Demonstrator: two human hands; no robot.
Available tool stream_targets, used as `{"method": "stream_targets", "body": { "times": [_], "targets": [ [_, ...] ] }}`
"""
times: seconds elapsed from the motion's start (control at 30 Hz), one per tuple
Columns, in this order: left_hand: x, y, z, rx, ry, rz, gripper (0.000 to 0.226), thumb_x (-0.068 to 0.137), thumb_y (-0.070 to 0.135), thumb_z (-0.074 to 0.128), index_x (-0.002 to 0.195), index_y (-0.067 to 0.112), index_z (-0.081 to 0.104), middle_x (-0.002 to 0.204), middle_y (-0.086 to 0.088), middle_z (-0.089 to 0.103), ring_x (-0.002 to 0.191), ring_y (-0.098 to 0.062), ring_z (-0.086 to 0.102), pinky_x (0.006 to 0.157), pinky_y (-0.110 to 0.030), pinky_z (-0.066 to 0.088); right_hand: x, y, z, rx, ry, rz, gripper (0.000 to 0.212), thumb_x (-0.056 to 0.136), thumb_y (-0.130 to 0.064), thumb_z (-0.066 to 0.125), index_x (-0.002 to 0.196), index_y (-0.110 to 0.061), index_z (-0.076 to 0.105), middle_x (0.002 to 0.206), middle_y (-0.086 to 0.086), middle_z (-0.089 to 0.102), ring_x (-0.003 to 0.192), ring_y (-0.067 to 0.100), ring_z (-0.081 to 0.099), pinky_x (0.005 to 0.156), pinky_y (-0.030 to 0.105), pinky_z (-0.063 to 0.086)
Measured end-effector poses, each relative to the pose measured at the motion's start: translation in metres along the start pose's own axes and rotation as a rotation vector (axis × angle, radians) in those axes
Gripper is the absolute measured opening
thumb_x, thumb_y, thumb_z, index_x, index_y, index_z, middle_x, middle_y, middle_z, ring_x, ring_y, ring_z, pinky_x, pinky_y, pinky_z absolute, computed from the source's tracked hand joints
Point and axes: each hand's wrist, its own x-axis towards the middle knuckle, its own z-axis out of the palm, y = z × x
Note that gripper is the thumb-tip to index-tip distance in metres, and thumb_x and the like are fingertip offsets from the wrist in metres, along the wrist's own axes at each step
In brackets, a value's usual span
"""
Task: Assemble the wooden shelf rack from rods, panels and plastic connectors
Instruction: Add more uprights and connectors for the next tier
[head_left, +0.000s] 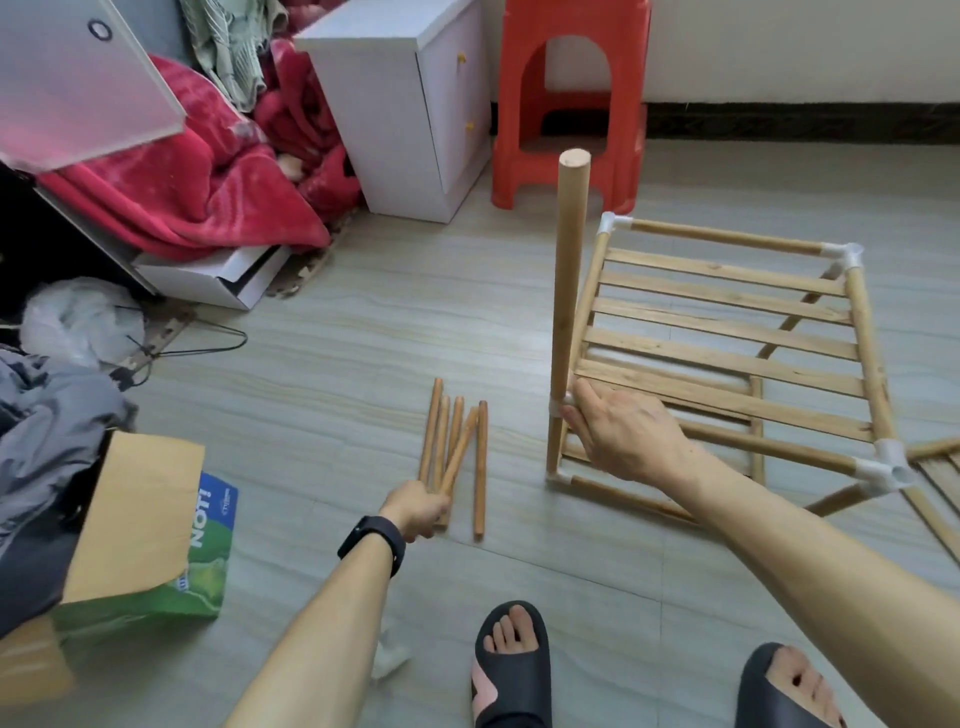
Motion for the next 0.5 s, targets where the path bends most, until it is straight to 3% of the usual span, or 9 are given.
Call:
{"method": "stream_targets", "body": {
  "times": [0.1,0.17,0.3,0.4,0.5],
  "targets": [
    [-0.037,-0.002,-0.042,-0.013,0.065,0.059,0.026,0.098,0.03,0.056,0.105,0.009,0.069,0.095,-0.001,0.072,0.071,-0.015,0.065,0.058,-0.024,0.047,-0.006,-0.005,-0.012,-0.01,-0.062,0.024,0.033,0.107,-0.046,0.031,0.117,-0.018,0.045,0.111,0.005,0.064,0.098,0.03,0.062,0.081,0.044,0.05],
    [-0.062,-0.006,-0.06,-0.072,0.093,0.092,0.024,0.099,0.031,0.057,0.104,0.01,0.07,0.091,0.003,0.072,0.072,-0.013,0.064,0.061,-0.024,0.047,-0.012,-0.008,-0.018,-0.037,-0.139,0.091,0.04,0.104,-0.046,0.038,0.134,-0.019,0.042,0.131,0.008,0.058,0.116,0.031,0.057,0.094,0.046,0.048],
    [-0.103,-0.015,-0.069,-0.513,-0.045,0.214,0.029,0.104,0.031,0.055,0.117,0.01,0.07,0.09,0.005,0.07,0.072,-0.01,0.06,0.071,-0.025,0.047,-0.032,-0.01,-0.029,-0.104,-0.218,0.174,0.067,0.097,-0.052,0.051,0.153,-0.029,0.022,0.155,0.01,0.035,0.141,0.035,0.035,0.111,0.055,0.036],
    [-0.123,-0.023,-0.061,-0.678,-0.164,0.31,0.03,0.1,0.032,0.061,0.122,0.014,0.07,0.094,0.007,0.072,0.078,-0.012,0.061,0.079,-0.029,0.05,-0.044,-0.023,-0.047,0.025,-0.214,0.189,0.069,0.096,-0.055,0.056,0.152,-0.025,0.031,0.157,0.011,0.035,0.141,0.033,0.037,0.112,0.051,0.039],
    [-0.14,-0.018,-0.055,-0.67,-0.219,0.396,0.044,0.09,0.034,0.072,0.13,0.017,0.066,0.105,0.005,0.074,0.081,-0.012,0.062,0.082,-0.031,0.052,-0.051,-0.042,-0.073,0.455,-0.2,0.172,0.066,0.095,-0.055,0.061,0.146,-0.018,0.044,0.142,0.009,0.056,0.119,0.022,0.061,0.096,0.036,0.053]
  ]
}}
